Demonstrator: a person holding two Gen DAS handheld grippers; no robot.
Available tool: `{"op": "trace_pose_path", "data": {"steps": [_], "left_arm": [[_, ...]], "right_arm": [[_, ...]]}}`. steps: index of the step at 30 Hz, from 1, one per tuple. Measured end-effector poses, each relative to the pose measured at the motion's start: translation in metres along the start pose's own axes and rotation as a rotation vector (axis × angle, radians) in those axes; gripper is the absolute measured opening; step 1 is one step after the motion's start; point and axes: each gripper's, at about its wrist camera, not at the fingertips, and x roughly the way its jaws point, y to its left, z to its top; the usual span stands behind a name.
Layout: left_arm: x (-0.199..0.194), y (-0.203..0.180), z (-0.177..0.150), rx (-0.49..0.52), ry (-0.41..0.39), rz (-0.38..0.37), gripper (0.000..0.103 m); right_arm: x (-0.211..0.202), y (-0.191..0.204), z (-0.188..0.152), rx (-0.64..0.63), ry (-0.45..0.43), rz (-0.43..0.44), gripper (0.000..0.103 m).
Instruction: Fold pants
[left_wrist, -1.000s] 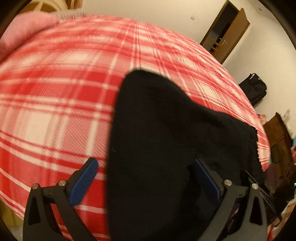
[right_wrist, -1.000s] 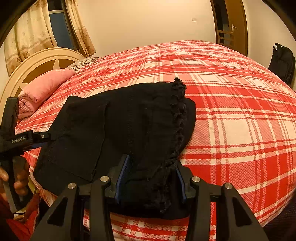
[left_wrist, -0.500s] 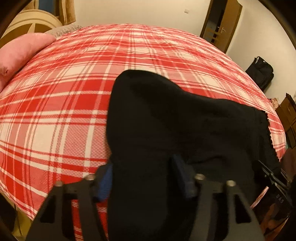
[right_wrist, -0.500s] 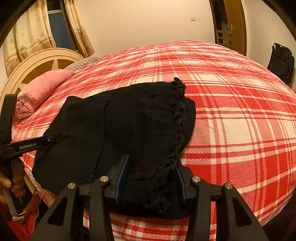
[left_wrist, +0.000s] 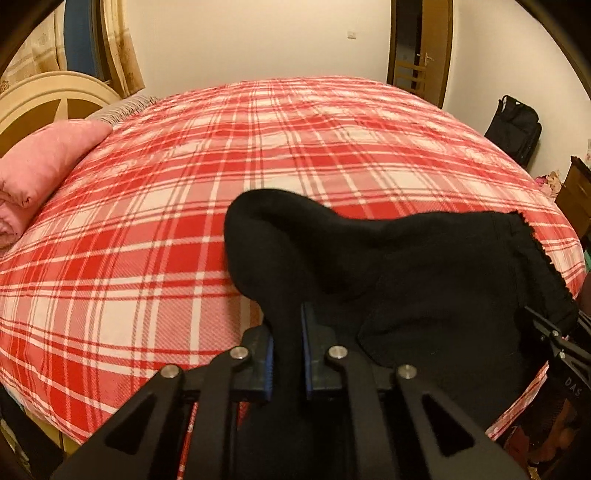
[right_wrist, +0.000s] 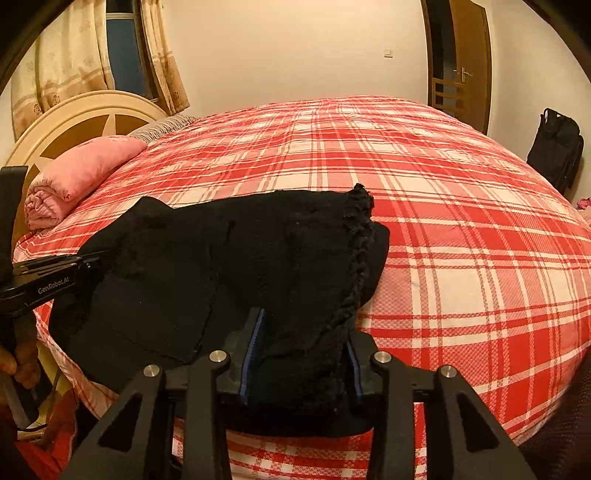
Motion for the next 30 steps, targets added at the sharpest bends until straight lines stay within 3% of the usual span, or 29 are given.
{"op": "trace_pose_path", "data": {"steps": [16,30], "left_arm": [[-0.015,0.009,0.008,-0.014,-0.028,-0.04,0.012],[-0.03,0.049,0.031,-0.086,-0.097,-0.02,0.012]], "right_arm": [[-0.029,0.024,0.027,-0.069,-0.086,-0.006,0.032],[-0.036,0.073,0.079,-0.193,-0.173,0.093,0.03]]}}
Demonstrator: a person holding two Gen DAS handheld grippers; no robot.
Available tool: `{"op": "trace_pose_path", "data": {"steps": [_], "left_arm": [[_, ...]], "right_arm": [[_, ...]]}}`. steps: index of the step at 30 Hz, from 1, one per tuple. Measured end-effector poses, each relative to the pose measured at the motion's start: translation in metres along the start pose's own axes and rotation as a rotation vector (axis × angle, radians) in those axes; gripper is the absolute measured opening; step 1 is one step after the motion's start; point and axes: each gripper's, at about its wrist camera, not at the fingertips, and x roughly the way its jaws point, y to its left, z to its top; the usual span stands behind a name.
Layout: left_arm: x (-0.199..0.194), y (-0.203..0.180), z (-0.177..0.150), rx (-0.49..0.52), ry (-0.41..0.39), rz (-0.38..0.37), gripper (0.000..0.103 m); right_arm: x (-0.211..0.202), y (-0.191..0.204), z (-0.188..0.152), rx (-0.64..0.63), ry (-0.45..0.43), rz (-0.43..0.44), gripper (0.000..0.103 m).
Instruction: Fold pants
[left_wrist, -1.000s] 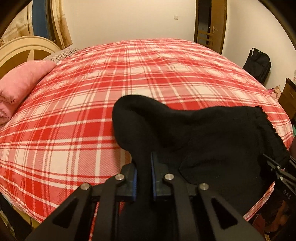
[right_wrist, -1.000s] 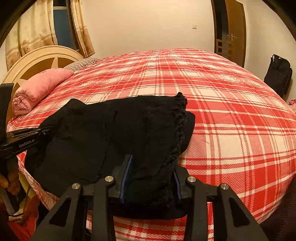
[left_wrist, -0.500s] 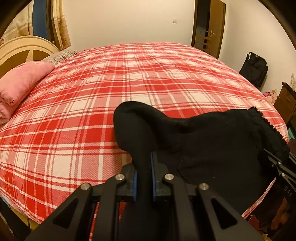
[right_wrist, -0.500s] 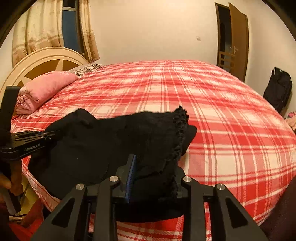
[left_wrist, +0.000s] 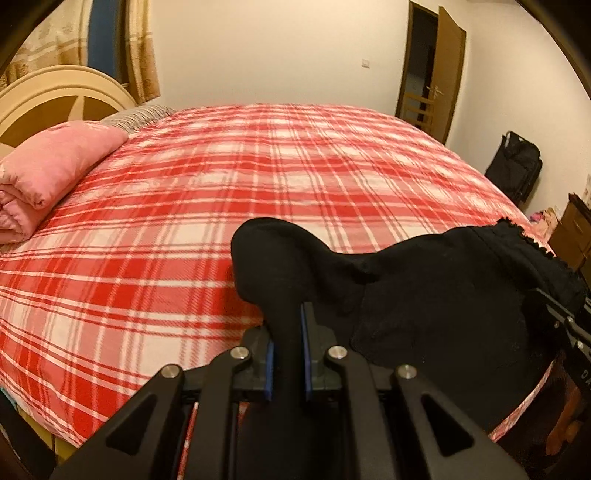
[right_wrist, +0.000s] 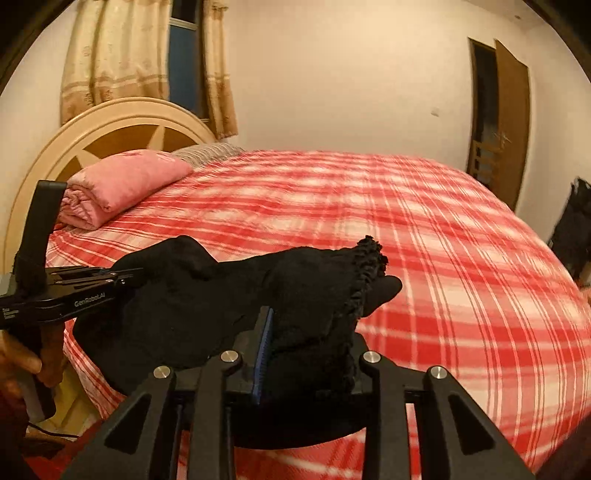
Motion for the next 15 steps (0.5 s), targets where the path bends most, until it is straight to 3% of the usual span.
{"op": "trace_pose_path", "data": {"steps": [8,15], "left_arm": [[-0.01,0.062,0.028,-0.098,-0.076,0.082,0.012],[-0.008,0.14,0.053,-0.179,-0.145,0.264,0.012]], "right_arm": [[0.045,0.059,0.058,-0.138,-0.071,0.113,0.03],[0.123,0.132,0.102,-0.249,-0.126,0.215,0.03]]}}
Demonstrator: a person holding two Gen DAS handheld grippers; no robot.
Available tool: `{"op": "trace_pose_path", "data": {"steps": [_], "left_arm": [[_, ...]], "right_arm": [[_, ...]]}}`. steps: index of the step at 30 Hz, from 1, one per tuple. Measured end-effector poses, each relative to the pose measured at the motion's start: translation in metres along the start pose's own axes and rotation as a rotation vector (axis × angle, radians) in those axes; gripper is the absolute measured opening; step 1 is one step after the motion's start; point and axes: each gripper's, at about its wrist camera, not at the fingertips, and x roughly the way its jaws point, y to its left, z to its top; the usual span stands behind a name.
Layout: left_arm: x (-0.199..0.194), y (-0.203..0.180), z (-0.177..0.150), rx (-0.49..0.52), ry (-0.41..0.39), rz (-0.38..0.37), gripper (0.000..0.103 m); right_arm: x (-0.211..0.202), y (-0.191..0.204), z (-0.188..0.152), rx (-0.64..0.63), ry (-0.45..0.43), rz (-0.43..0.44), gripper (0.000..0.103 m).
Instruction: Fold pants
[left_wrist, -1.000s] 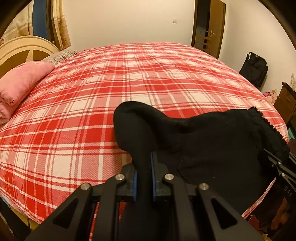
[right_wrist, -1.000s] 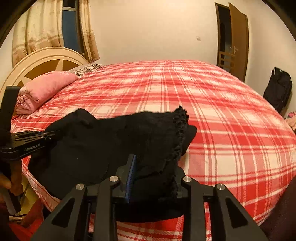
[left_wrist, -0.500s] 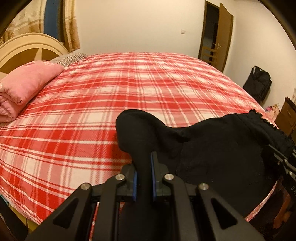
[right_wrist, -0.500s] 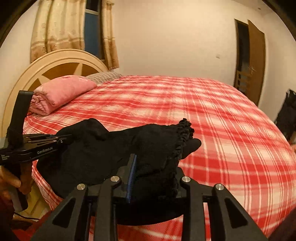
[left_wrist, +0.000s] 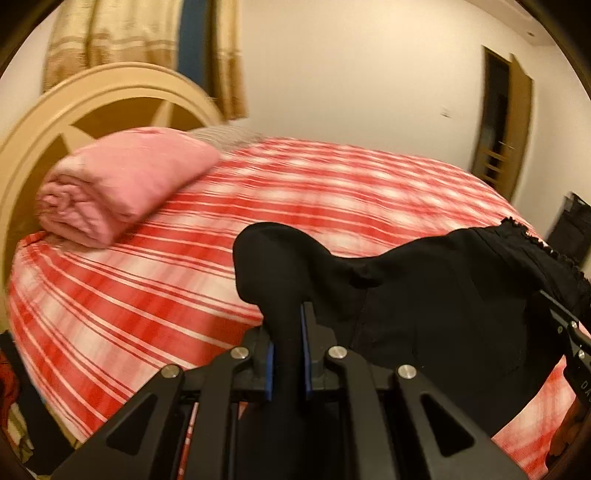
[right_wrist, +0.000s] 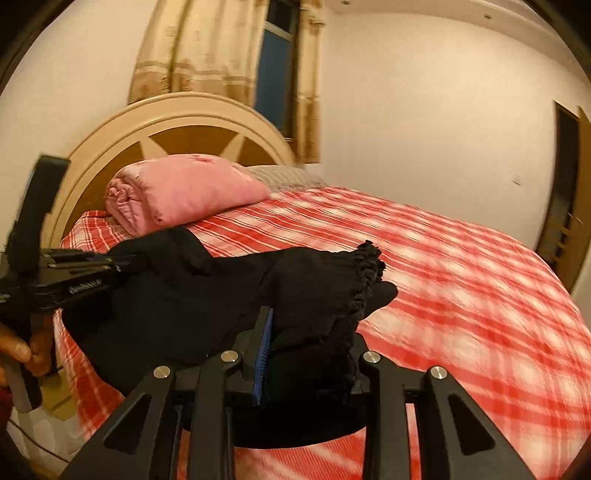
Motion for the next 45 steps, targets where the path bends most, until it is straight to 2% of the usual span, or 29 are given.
{"op": "trace_pose_path", "data": {"steps": [3,6,9,10,13,14,15,16,17,18,19,21,23,26,29,30,31,32,35,37,42,45], "left_arm": [[0.013,0.024,0.009,-0.021,-0.032,0.072,0.012],[0.038,0.043,0.01,-0.025,-0.047,0.143,0.012],[0.074,0.059,0.003,-0.039,0.02,0.168,0.013],[0.09,0.064,-0.004,-0.05,0.064,0.17,0.013],[0.11,0.07,-0.019,-0.052,0.119,0.186,0.016],[0.112,0.07,-0.023,-0.051,0.127,0.19,0.023],[0.115,0.07,-0.028,-0.046,0.139,0.215,0.034],[0.116,0.069,-0.03,-0.044,0.15,0.237,0.042],[0.117,0.071,-0.033,-0.049,0.162,0.265,0.056],[0.118,0.076,-0.037,-0.066,0.176,0.286,0.066],[0.115,0.083,-0.041,-0.097,0.187,0.292,0.071],[0.107,0.103,-0.048,-0.162,0.201,0.288,0.095],[0.097,0.119,-0.054,-0.192,0.205,0.288,0.102],[0.075,0.138,-0.062,-0.245,0.206,0.302,0.102],[0.06,0.143,-0.068,-0.275,0.19,0.333,0.102],[0.059,0.142,-0.066,-0.275,0.186,0.329,0.102],[0.059,0.137,-0.064,-0.267,0.179,0.318,0.102],[0.059,0.133,-0.062,-0.259,0.176,0.31,0.102],[0.062,0.111,-0.05,-0.204,0.157,0.288,0.102],[0.067,0.094,-0.041,-0.157,0.142,0.281,0.102],[0.085,0.067,-0.045,-0.072,0.192,0.316,0.102],[0.086,0.064,-0.054,-0.077,0.175,0.315,0.102]], "right_arm": [[0.054,0.013,0.006,-0.037,0.019,0.026,0.03],[0.11,0.022,-0.002,-0.051,0.091,0.042,0.03],[0.153,0.028,-0.021,-0.067,0.186,0.037,0.03],[0.16,0.029,-0.027,-0.073,0.209,0.033,0.032],[0.168,0.023,-0.038,-0.065,0.243,0.034,0.039],[0.169,0.02,-0.039,-0.053,0.25,0.044,0.041],[0.17,0.019,-0.04,-0.048,0.258,0.047,0.045],[0.171,0.018,-0.04,-0.046,0.269,0.051,0.05],[0.173,0.016,-0.042,-0.039,0.284,0.056,0.053],[0.173,0.012,-0.043,-0.025,0.293,0.063,0.059],[0.172,0.008,-0.043,-0.003,0.302,0.077,0.065],[0.164,-0.004,-0.045,0.061,0.318,0.123,0.068],[0.151,-0.018,-0.046,0.141,0.308,0.145,0.069],[0.123,-0.029,-0.045,0.226,0.243,0.121,0.069],[0.096,-0.018,-0.036,0.205,0.155,0.056,0.068],[0.093,-0.012,-0.033,0.181,0.147,0.046,0.061],[0.09,-0.003,-0.028,0.146,0.139,0.032,0.045],[0.089,0.009,-0.023,0.109,0.126,0.029,0.04],[0.093,0.026,-0.012,0.077,0.112,0.054,0.038],[0.104,0.036,-0.012,0.063,0.135,0.065,0.038],[0.135,0.038,-0.041,0.086,0.268,0.05,0.038],[0.135,0.035,-0.054,0.081,0.244,0.049,0.038]]}}
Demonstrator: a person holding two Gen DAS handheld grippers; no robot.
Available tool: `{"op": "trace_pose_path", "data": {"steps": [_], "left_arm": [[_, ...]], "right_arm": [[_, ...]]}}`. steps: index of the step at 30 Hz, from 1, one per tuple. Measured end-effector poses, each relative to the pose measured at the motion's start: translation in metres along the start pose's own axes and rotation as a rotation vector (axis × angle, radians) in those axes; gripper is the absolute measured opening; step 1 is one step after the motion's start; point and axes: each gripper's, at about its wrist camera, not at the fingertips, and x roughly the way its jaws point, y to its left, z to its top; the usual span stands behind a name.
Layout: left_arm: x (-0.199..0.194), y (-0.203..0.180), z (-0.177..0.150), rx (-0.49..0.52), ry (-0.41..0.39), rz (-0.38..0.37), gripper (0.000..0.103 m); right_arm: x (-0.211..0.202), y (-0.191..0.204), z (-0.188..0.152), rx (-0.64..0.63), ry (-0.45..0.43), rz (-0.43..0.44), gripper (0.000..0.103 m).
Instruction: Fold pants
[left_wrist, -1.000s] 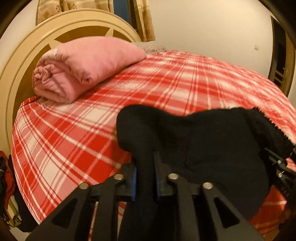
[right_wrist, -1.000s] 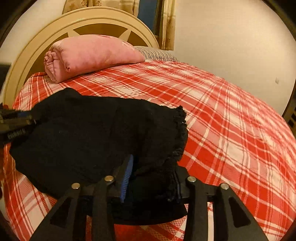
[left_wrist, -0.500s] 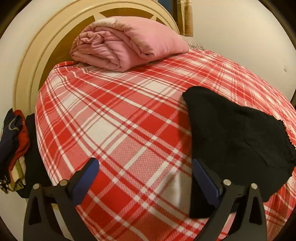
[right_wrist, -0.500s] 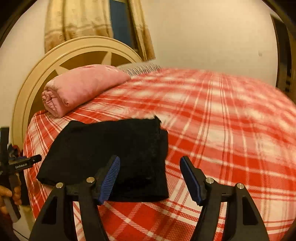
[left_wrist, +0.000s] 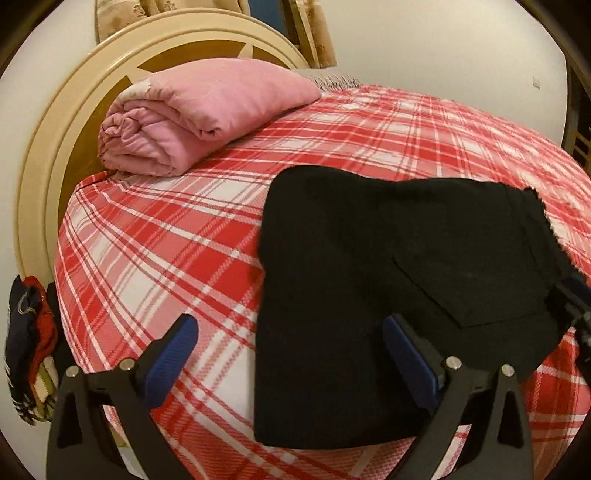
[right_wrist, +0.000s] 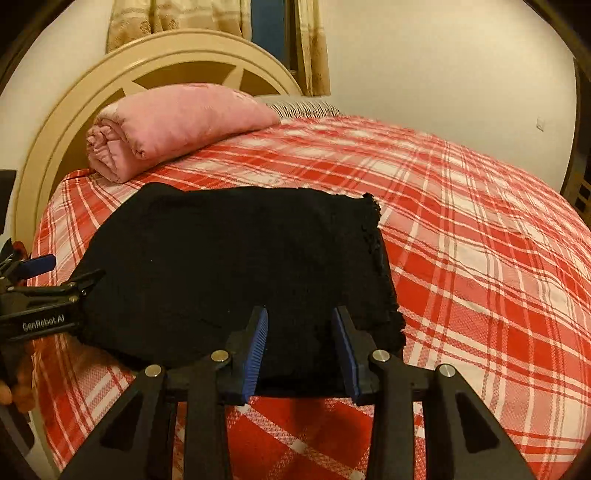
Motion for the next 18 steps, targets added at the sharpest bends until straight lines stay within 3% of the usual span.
{"op": "trace_pose_path", "data": {"steps": [8,12,15,18], "left_arm": [[0.001,0.003,-0.005,-0.036,-0.004,-0.011,0.103],[-0.005,0.003,-0.01,-0.023,-0.006,0.005,0.103],[-0.015,0.004,-0.016,-0.006,-0.007,0.017,0.102],[-0.028,0.006,-0.023,-0.008,-0.007,-0.001,0.102]], "right_arm": [[0.0,0.011,-0.005,-0.05,0.004,-0.056,0.039],[-0.014,0.02,-0.009,-0.067,0.019,-0.072,0.045],[-0.035,0.019,-0.018,0.02,0.011,-0.027,0.057],[-0.054,0.015,-0.031,0.125,0.03,0.028,0.057]]}}
